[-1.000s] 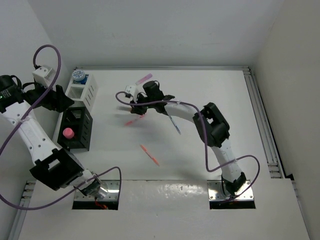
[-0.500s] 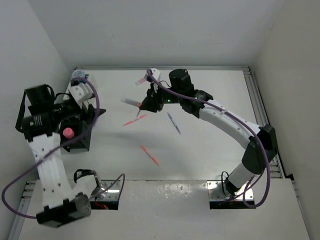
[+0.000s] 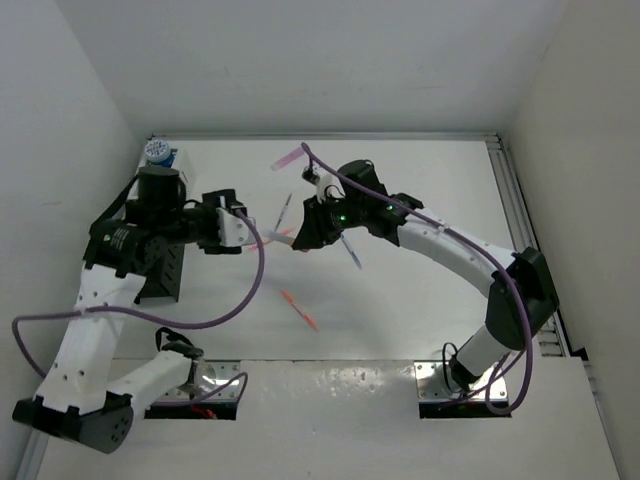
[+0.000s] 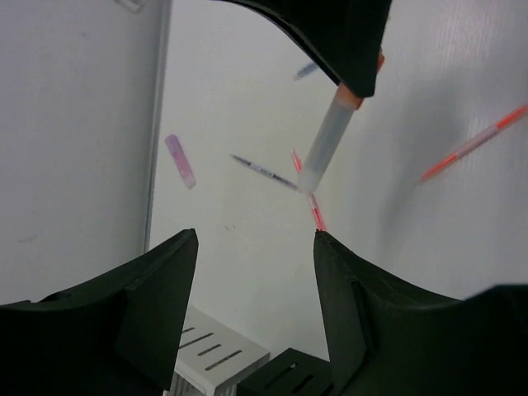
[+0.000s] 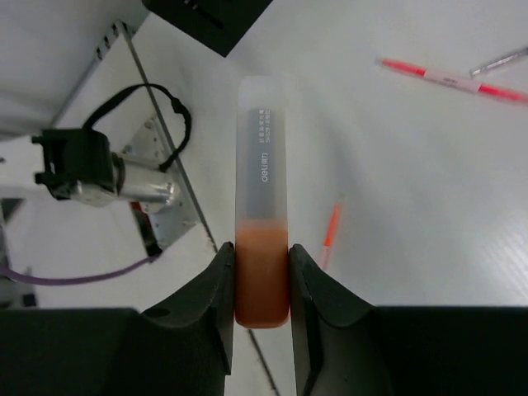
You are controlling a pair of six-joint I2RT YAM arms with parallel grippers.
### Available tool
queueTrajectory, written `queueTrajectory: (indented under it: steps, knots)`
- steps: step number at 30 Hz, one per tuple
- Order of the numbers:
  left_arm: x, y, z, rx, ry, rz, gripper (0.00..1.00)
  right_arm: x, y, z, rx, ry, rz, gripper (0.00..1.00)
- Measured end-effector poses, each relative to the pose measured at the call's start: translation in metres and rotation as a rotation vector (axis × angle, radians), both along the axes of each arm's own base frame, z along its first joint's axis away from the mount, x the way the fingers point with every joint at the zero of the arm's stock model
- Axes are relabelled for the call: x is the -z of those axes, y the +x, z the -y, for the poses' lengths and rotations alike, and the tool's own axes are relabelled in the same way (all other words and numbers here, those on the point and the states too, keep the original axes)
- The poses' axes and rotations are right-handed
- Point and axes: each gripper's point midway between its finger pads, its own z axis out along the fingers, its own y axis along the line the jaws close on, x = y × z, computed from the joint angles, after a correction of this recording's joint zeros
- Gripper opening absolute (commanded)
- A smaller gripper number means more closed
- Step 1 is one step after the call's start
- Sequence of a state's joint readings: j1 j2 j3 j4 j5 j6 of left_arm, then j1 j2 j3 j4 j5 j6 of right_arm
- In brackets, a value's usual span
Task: Sort the stationery into containers
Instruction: Place the pen in the storage box.
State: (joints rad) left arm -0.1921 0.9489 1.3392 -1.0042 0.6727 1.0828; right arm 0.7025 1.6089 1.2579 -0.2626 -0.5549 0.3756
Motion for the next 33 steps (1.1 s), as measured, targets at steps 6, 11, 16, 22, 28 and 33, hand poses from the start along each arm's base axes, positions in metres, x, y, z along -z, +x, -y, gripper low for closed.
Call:
queueTrajectory:
  steps: [6,11,16,22,28,33]
  knots:
    - [0.026,0.001,0.033,0.125,0.17,0.007,0.63,-0.006,0.013,0.005,0.155,0.069,-0.178,0.0]
    - [0.027,-0.005,0.055,0.178,0.171,0.03,0.63,0.004,0.007,0.011,0.205,0.075,-0.265,0.0]
    - [0.041,-0.002,0.076,0.21,0.163,-0.024,0.62,-0.006,-0.002,0.013,0.202,0.098,-0.281,0.0]
    - [0.069,-0.002,0.091,0.241,0.181,-0.118,0.56,-0.02,-0.01,0.016,0.192,0.133,-0.27,0.0]
    - [0.072,-0.001,0.094,0.241,0.166,-0.131,0.54,-0.021,-0.018,0.019,0.181,0.139,-0.276,0.0]
    - [0.071,0.002,0.099,0.245,0.156,-0.113,0.53,-0.021,-0.019,0.019,0.18,0.14,-0.284,0.0]
